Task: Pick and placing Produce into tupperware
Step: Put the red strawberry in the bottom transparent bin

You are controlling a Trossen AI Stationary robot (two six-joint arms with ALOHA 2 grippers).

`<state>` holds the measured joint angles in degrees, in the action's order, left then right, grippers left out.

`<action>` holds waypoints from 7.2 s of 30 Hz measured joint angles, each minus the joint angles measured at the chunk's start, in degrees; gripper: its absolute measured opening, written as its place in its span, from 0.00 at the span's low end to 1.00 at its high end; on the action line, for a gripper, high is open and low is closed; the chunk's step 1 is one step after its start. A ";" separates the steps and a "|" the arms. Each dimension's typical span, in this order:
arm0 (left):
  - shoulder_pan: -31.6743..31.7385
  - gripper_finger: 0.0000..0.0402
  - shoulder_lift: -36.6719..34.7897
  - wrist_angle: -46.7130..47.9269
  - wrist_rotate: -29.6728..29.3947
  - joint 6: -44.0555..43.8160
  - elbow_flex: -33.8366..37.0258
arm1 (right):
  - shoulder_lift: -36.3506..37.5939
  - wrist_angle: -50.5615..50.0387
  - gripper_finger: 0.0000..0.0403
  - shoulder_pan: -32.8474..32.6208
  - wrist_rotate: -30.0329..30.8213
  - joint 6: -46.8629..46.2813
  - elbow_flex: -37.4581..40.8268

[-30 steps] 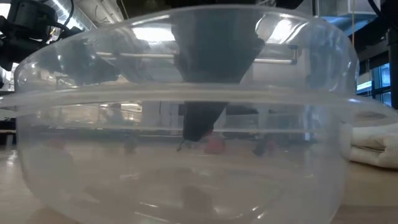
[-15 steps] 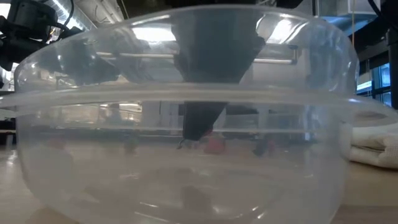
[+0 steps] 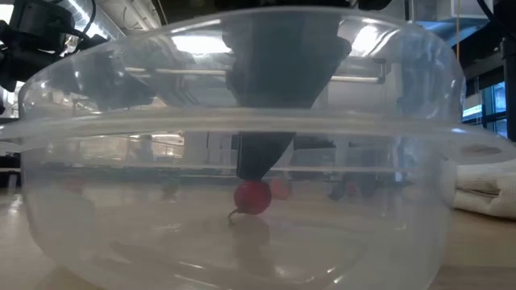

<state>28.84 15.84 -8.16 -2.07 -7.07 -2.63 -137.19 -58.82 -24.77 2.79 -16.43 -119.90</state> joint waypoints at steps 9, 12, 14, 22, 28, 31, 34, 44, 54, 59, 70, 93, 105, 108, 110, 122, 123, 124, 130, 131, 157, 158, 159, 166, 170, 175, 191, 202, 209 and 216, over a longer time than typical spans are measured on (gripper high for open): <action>0.01 0.55 0.02 0.15 0.01 0.00 -0.04 | 5.29 -6.06 0.50 0.27 0.28 -5.23 0.00; 0.00 0.55 0.02 0.15 0.00 0.00 -0.07 | 8.76 -8.72 0.50 0.95 2.16 -5.81 -0.04; 0.00 0.55 0.02 0.11 0.02 0.00 -0.07 | 10.75 -11.12 0.50 1.66 5.73 -5.81 -0.09; 0.00 0.55 0.00 0.09 0.02 0.00 -0.07 | 12.35 -17.15 0.50 7.00 12.55 1.95 0.68; 0.00 0.55 0.02 0.84 0.02 0.00 -0.07 | 12.25 -17.00 0.50 12.13 11.21 9.34 4.89; 0.00 0.55 0.02 3.38 0.02 0.02 -0.07 | 12.22 -16.94 0.50 14.05 12.31 13.25 7.29; 0.00 0.55 0.00 4.10 0.01 0.10 -0.07 | 12.22 -15.61 0.50 15.24 12.24 13.94 9.20; 0.00 0.55 0.01 4.72 0.01 0.13 -0.07 | 12.22 -4.75 0.50 17.08 12.20 15.20 15.38; 0.01 0.55 0.01 4.73 0.00 0.15 -0.07 | 12.22 -3.94 0.50 17.18 12.20 15.23 16.06; 0.00 0.55 0.00 4.74 0.00 0.15 -0.07 | 12.22 -3.05 0.50 17.16 12.11 11.50 16.04; 0.00 0.55 0.02 4.74 0.00 0.15 -0.04 | 12.22 -3.14 0.50 17.17 10.56 8.94 16.04; 0.00 0.55 0.02 4.72 0.00 0.15 0.00 | 10.73 -0.05 0.72 17.16 10.51 9.14 16.00; 0.02 0.55 0.00 5.15 0.00 0.15 0.02 | 8.59 0.54 0.71 17.20 8.66 10.49 17.05; 0.01 0.55 0.01 5.25 0.00 0.15 0.02 | 8.59 1.22 0.69 17.52 8.59 10.57 18.91; 0.02 0.55 0.02 5.40 0.00 0.15 0.02 | 8.59 2.06 0.66 17.66 8.55 10.61 20.92; 0.02 0.55 0.00 5.57 0.00 0.15 0.02 | 8.66 4.84 0.59 17.63 8.51 13.11 22.35; 0.02 0.55 0.00 5.57 0.00 0.15 0.01 | 8.66 5.13 0.59 17.72 8.54 13.61 22.34; 0.01 0.55 0.00 5.59 0.00 0.15 0.02 | 8.64 5.32 0.59 17.81 8.51 13.73 22.34; 0.00 0.55 0.00 5.57 0.00 0.15 0.00 | 8.61 5.67 0.59 18.38 8.09 13.64 22.34; 0.00 0.55 0.01 5.60 0.00 0.15 0.02 | 8.61 5.72 0.59 18.47 8.05 13.49 22.34; 0.02 0.55 0.00 5.59 0.00 0.15 0.02 | 8.68 4.82 0.32 18.56 7.89 9.06 21.65; 0.02 0.55 0.00 5.57 0.00 0.15 0.02 | 8.68 3.24 0.31 18.56 8.19 8.44 20.98; 0.01 0.55 0.01 5.59 0.00 0.15 0.01 | 8.68 0.98 0.31 18.58 8.23 7.64 20.02; 0.00 0.55 0.00 5.57 0.00 0.15 0.00 | 9.23 -6.04 0.31 15.00 7.89 3.56 9.28; 0.01 0.55 0.01 5.59 0.00 0.13 0.00 | 9.25 -7.30 0.31 11.77 7.76 0.08 3.77; 0.01 0.55 0.02 5.57 0.00 0.11 0.00 | 9.36 -5.40 0.32 6.97 4.27 -4.65 0.70; -9.40 0.55 0.01 0.15 29.89 -4.74 0.00 | 9.31 4.87 0.32 -1.69 3.58 -16.13 8.84; -34.36 0.55 1.76 -0.10 6.38 -3.08 -0.26 | 9.27 6.41 0.32 -1.68 3.58 -17.81 11.65; -48.43 0.55 8.13 -0.13 -7.19 -3.98 -2.58 | 9.27 7.89 0.32 -1.68 3.58 -17.64 11.65; -58.51 0.55 19.42 -0.56 -19.90 -10.64 -5.33 | 9.28 11.58 0.32 -1.68 3.58 -16.00 11.65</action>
<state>-29.67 35.26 -8.72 -21.97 -17.71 -7.97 -127.91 -47.23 -26.46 6.37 -32.43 -108.25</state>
